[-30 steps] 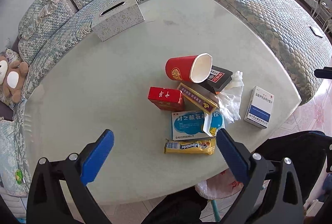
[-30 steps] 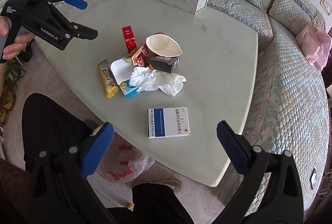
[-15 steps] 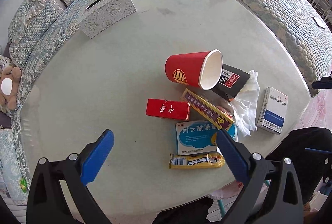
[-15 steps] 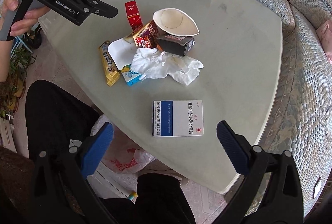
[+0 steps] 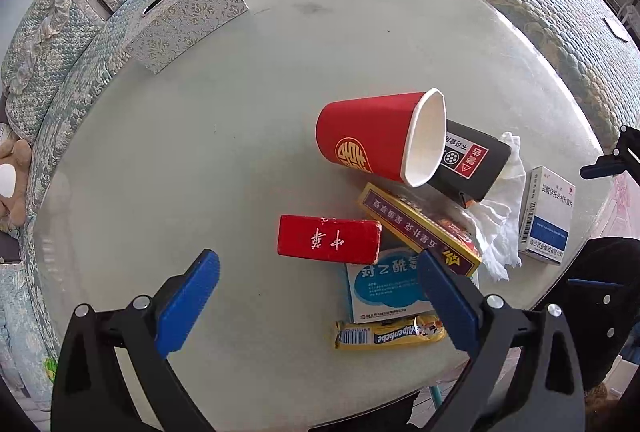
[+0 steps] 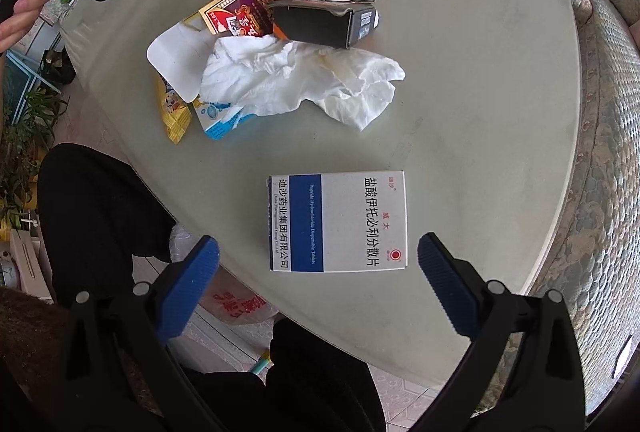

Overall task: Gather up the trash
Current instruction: 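Move the left tool toward the red box while the right tool approaches the white-blue medicine box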

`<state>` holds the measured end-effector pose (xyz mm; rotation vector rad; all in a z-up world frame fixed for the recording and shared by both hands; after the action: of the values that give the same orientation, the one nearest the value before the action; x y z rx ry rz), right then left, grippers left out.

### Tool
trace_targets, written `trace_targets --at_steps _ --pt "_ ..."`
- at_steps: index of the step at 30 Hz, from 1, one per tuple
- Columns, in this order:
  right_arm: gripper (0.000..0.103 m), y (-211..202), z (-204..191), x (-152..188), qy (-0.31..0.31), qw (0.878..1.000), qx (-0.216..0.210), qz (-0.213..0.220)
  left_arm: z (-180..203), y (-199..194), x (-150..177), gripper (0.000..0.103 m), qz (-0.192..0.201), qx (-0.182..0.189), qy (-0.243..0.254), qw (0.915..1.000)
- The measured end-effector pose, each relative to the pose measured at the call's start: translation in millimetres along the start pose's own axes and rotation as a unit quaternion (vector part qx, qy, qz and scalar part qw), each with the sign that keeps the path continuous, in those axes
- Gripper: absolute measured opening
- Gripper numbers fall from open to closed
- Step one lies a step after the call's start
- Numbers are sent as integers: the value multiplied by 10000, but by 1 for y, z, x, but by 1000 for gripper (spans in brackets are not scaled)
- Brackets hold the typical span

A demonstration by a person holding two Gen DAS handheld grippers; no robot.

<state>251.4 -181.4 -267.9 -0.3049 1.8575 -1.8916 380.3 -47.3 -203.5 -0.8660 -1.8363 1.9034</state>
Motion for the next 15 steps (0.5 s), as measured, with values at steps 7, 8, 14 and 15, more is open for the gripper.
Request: trace_targets --at_steps 7,8,14,15 --pt "97 12 2 -1 -43 9999 -27 -131 -6 13 -5 97 -80 62 1 9999" --pt "97 14 2 -1 -49 9999 -12 -147 -6 15 -6 97 -79 76 -11 9999" --pt "97 24 4 -4 -25 9997 25 -229 -7 25 -8 97 -130 182 -42 9997" --pt "97 26 4 -3 -18 9997 26 -243 -7 26 -8 97 -141 211 -53 9997"
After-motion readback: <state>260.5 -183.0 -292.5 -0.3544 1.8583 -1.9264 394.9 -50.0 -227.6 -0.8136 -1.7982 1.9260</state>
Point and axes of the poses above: each gripper's, at about its wrist camera, not at the fingertips, and y roughly the way its jaws point, z to its right, x to its underside, the point moved 9 cm from there along y, roughly the way its jaws point, and after that the axes turned 10 degrees about x, right-handed, at the moved point
